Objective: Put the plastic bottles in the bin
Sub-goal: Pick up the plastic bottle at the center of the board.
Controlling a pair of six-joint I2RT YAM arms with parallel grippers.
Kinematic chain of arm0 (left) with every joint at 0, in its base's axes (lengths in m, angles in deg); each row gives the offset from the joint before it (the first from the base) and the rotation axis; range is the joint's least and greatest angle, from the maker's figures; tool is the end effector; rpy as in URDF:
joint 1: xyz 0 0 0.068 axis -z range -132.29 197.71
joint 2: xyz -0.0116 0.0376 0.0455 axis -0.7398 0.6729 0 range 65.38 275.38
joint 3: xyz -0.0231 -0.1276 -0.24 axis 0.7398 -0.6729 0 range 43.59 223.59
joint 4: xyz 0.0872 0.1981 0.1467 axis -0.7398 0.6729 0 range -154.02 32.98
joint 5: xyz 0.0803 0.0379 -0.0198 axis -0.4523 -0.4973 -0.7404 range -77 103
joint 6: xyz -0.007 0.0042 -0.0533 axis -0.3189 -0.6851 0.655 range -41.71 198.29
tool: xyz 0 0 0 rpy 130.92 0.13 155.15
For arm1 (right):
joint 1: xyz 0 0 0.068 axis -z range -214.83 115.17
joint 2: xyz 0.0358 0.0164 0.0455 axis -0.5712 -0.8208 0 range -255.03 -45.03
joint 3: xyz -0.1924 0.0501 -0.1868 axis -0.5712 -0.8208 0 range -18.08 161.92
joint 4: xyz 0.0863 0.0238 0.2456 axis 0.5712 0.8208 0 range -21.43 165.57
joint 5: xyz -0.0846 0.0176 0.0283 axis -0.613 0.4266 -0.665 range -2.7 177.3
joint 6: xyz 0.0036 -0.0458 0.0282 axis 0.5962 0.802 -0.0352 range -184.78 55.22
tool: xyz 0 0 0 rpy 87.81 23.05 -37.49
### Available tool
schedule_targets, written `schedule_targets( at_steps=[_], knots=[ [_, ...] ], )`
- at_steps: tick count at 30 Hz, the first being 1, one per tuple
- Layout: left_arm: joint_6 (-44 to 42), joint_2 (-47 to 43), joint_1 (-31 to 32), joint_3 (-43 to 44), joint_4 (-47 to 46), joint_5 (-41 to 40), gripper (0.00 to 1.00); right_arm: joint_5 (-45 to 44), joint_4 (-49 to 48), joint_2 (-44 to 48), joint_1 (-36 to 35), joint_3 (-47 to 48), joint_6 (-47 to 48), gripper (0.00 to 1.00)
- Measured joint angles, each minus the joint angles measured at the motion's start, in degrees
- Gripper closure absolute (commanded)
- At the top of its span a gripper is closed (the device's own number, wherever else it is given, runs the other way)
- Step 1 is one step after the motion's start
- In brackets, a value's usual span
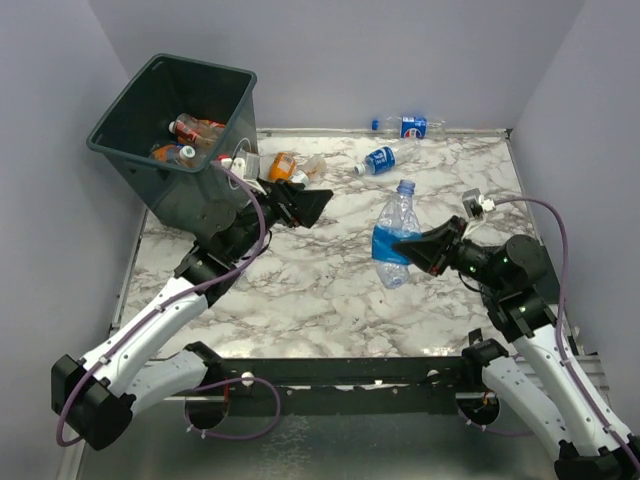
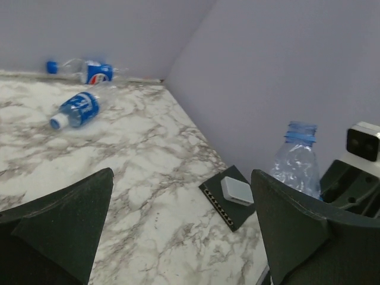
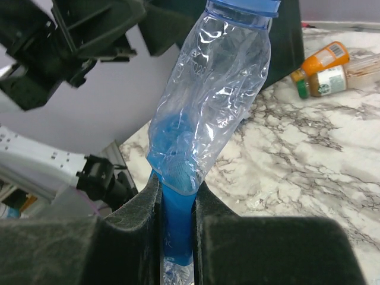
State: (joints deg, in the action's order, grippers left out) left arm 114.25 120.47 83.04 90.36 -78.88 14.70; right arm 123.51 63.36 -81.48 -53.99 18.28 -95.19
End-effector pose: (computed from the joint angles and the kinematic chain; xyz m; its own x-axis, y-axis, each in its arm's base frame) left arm 0.1862 -0.1332 0.3663 -0.2784 -0.5223 -0.8060 0.5417 0.6076 -0.5808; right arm 0.1394 0.0708 0.3392 -0.3426 0.3134 -0.8857 -0.7503 0.4761 0.4587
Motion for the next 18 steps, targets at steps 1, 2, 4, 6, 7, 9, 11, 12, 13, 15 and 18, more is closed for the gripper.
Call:
schedule_targets(
  at_steps=[1,2,4,6,7,9,11,12,13,15,18],
  knots=[
    [-0.5,0.5,0.0,0.7,-1.0,2.8,0.01,1.1,0.4,1.3,-0.2,-0.7,0.6,0.99],
    [-1.0,1.3,0.0,1.4,-2.1,6.5,0.01,2.0,0.7,2.4,-0.3,-1.2,1.2,1.0],
    [-1.3,2.9,0.0,2.7,-3.5,11.5,0.01,3.1,1.2,4.3,-0.5,-2.4,2.3,1.0],
    [-1.0,5.4,0.1,4.0,-5.4,16.9,0.01,3.8,1.6,5.7,-0.9,-3.2,3.2,0.99],
    [-0.8,6.6,0.3,4.6,-6.0,19.1,0.01,4.0,1.7,5.9,-1.2,-3.4,3.5,1.0],
    [-0.3,10.3,1.2,6.6,-7.1,23.1,0.01,4.0,1.8,5.8,-1.6,-3.5,4.1,1.0],
    [0.2,13.2,2.5,8.2,-7.5,25.6,0.01,4.0,1.9,5.5,-1.9,-3.5,4.6,1.0],
    [0.2,14.2,3.1,8.8,-7.6,26.4,0.01,4.0,1.9,5.4,-1.9,-3.5,4.9,0.99],
    [0.2,15.5,4.0,9.6,-7.7,27.1,0.01,4.0,1.9,5.2,-1.9,-3.5,5.0,1.0],
    [0.0,16.6,5.1,10.3,-7.8,27.7,0.01,4.2,1.9,4.9,-2.1,-3.5,5.2,1.0],
    [-0.5,17.6,6.5,12.0,-7.8,27.7,0.01,4.6,1.9,3.9,-2.3,-3.5,5.4,1.0]
  ],
)
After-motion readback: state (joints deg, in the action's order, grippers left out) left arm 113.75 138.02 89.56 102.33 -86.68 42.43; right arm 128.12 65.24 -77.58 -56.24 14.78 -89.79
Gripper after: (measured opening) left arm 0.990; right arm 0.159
